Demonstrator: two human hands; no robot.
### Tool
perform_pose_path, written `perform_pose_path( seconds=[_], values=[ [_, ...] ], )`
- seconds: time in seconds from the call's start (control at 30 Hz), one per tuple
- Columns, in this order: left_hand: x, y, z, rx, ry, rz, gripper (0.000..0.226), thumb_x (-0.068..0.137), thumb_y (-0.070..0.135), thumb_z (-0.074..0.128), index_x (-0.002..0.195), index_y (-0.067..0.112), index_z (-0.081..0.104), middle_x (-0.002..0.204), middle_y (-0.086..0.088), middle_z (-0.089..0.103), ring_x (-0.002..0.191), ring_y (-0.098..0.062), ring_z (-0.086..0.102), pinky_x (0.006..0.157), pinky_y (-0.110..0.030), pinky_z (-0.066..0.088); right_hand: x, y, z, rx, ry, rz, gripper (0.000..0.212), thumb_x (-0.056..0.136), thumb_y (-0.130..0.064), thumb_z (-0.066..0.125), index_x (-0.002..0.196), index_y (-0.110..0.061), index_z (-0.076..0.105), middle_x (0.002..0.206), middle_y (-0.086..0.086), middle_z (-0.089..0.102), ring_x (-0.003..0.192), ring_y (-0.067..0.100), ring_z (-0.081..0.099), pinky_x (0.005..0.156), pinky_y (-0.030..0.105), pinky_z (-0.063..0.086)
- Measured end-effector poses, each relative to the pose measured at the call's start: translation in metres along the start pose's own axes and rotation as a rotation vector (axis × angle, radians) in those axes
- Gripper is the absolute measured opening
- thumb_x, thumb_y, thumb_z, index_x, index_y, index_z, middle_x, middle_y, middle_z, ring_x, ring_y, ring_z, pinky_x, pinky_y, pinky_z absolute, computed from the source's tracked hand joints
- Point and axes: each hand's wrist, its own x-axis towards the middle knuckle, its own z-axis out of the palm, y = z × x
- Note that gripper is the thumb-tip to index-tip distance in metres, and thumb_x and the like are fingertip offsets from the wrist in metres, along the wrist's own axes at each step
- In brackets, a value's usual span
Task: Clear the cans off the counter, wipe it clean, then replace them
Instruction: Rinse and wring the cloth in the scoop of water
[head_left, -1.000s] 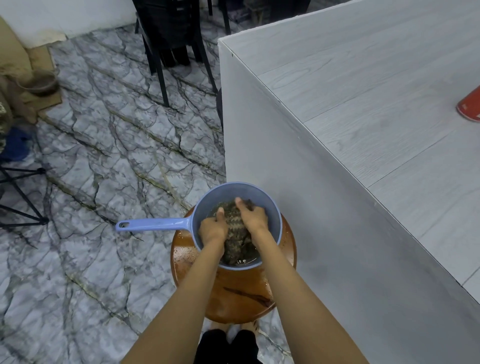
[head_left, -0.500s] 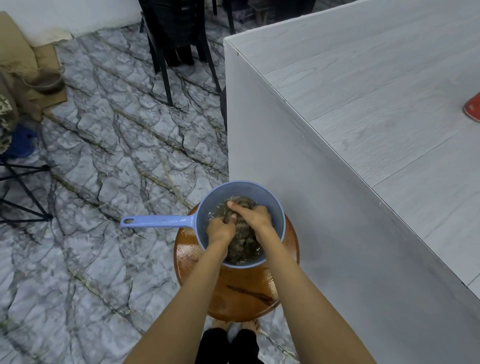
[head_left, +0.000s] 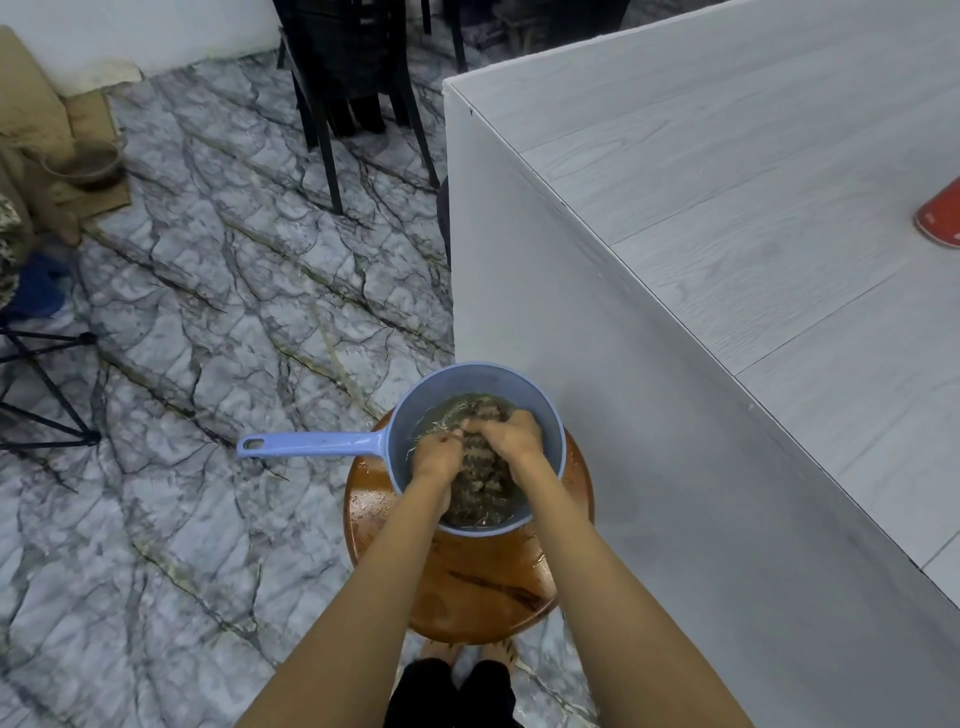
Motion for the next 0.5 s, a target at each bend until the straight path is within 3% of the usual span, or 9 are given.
perform_pose_path(
  seconds=[0.07, 0.17, 0.27, 0.33, 0.43, 0.5],
  values=[
    [-0.004, -0.001, 0.000, 0.009, -0.033, 0.037, 0.038, 0.094, 0.011, 0.044, 0.132, 0.006, 0.047, 0.133, -0.014, 0.051, 0.117, -0.029, 0.049, 0.095, -0.032, 0.039, -0.001, -0.001, 0.002, -0.049, 0.081, -0.009, 0.039, 0.085, -0.035, 0.060, 0.104, -0.001, 0.062, 0.106, 0.016, 0.067, 0.094, 0.032, 0.062, 0.080, 0.036, 0.053],
    [-0.006, 0.000, -0.004, -0.055, -0.037, 0.010, 0.046, 0.089, -0.003, 0.046, 0.133, 0.007, 0.045, 0.129, -0.015, 0.053, 0.110, -0.029, 0.052, 0.089, -0.032, 0.042, -0.001, -0.002, 0.003, -0.053, 0.114, 0.026, 0.054, 0.093, -0.048, 0.042, 0.109, 0.000, 0.061, 0.111, 0.018, 0.065, 0.098, 0.033, 0.061, 0.076, 0.034, 0.047],
    [-0.004, 0.000, -0.010, -0.095, -0.059, -0.031, 0.031, 0.079, -0.009, 0.047, 0.103, 0.003, 0.062, 0.108, -0.021, 0.063, 0.098, -0.032, 0.056, 0.080, -0.034, 0.046, -0.005, -0.002, 0.004, -0.059, 0.022, 0.015, 0.069, 0.078, -0.061, 0.057, 0.116, -0.003, 0.058, 0.118, 0.015, 0.062, 0.108, 0.033, 0.059, 0.090, 0.038, 0.049],
    [-0.004, -0.001, -0.010, -0.081, -0.067, -0.044, 0.022, 0.076, -0.008, 0.051, 0.087, 0.006, 0.063, 0.095, -0.019, 0.064, 0.095, -0.032, 0.056, 0.081, -0.035, 0.047, -0.005, 0.000, 0.006, -0.101, 0.021, -0.007, 0.067, 0.074, -0.058, 0.065, 0.113, -0.004, 0.060, 0.116, 0.014, 0.063, 0.106, 0.032, 0.060, 0.092, 0.040, 0.049],
    [-0.004, -0.003, -0.008, -0.113, -0.045, -0.030, 0.022, 0.079, 0.000, 0.061, 0.101, 0.002, 0.065, 0.104, -0.018, 0.065, 0.095, -0.029, 0.057, 0.084, -0.033, 0.046, -0.003, -0.001, 0.006, -0.110, 0.154, -0.026, 0.047, 0.088, -0.049, 0.050, 0.094, -0.004, 0.063, 0.099, 0.015, 0.067, 0.085, 0.031, 0.062, 0.071, 0.034, 0.048],
    [-0.004, -0.005, -0.004, -0.072, 0.018, 0.001, 0.029, 0.085, 0.016, 0.063, 0.109, -0.001, 0.063, 0.111, -0.017, 0.064, 0.100, -0.029, 0.056, 0.083, -0.031, 0.043, -0.004, -0.003, 0.005, -0.073, 0.163, -0.009, 0.050, 0.092, -0.051, 0.041, 0.086, -0.005, 0.061, 0.085, 0.013, 0.065, 0.072, 0.027, 0.057, 0.066, 0.033, 0.044]
  ],
)
